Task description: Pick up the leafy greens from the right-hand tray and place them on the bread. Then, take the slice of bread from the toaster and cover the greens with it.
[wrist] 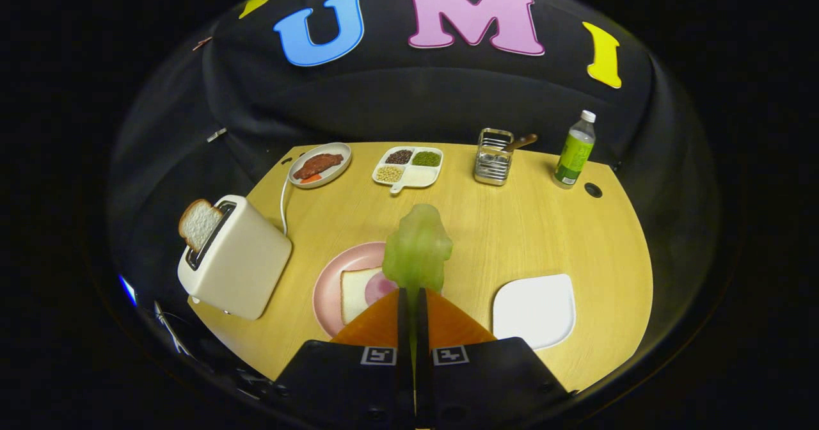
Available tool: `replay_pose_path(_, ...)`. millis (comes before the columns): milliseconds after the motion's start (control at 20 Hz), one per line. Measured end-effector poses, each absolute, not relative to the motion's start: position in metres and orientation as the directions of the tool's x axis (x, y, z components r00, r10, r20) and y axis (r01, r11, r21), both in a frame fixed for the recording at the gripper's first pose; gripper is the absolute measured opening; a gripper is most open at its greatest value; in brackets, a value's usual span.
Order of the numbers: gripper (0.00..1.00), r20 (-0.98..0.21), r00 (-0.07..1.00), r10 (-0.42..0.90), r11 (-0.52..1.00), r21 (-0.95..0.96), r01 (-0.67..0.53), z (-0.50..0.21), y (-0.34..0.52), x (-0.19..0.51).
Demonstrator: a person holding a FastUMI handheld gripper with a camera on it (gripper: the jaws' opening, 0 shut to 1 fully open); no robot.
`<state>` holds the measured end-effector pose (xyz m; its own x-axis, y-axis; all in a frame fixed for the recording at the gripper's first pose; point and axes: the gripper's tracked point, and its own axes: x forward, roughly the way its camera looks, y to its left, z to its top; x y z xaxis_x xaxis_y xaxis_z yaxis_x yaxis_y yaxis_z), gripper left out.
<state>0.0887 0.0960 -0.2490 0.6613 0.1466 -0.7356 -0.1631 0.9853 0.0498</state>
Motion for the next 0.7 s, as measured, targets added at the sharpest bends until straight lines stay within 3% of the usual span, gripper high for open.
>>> replay_pose_path(300, 0.06, -0.792, 0.586, 0.169, 0.961, 0.0, -0.276, -0.285, 0.137, 0.086)
replay_pose_path(700, 0.08, -0.831, 0.544, 0.117, 0.95, -0.067, -0.305, -0.319, 0.152, 0.095)
